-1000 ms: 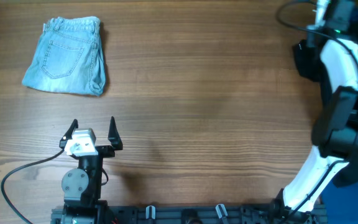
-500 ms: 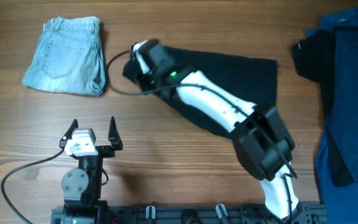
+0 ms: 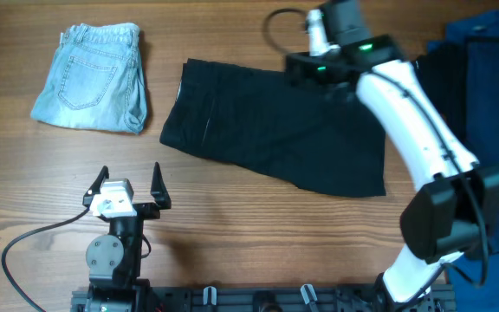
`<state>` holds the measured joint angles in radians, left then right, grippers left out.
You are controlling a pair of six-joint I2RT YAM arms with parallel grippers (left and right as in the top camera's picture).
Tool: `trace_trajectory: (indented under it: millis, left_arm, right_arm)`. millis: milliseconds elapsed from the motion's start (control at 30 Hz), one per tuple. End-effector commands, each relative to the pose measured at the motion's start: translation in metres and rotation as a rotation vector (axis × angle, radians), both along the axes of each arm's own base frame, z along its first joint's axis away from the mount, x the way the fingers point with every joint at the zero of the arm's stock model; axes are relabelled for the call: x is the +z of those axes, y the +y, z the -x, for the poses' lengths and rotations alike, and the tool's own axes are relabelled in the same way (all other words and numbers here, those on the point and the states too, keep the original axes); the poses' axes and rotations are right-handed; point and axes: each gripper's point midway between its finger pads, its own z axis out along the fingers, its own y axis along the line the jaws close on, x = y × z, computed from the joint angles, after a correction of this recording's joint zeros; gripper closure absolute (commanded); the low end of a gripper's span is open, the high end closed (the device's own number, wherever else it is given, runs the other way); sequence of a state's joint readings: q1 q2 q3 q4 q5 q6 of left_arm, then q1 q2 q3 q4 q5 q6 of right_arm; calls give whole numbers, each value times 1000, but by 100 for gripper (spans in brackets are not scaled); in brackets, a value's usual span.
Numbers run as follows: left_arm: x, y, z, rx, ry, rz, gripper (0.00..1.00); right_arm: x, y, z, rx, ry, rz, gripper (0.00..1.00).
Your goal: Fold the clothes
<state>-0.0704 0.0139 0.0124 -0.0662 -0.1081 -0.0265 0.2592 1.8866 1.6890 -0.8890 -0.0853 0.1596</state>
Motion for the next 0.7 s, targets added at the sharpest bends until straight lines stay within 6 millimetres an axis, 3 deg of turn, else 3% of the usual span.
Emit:
trace_trajectory:
  millis: [0, 67, 133, 667]
  left_arm:
    - [0, 1, 0, 6, -5, -20, 0]
    - [0, 1, 0, 6, -5, -19, 0]
    - [0, 1, 0, 6, -5, -19, 0]
    - [0, 1, 0, 6, -5, -19, 0]
  right_arm:
    - [-7, -58, -2, -121, 54, 11, 1]
    - [-7, -80, -5, -170, 55, 9, 1]
    - [-7, -90, -7, -193, 50, 8, 0]
    - [-5, -92, -11, -198, 35, 5, 0]
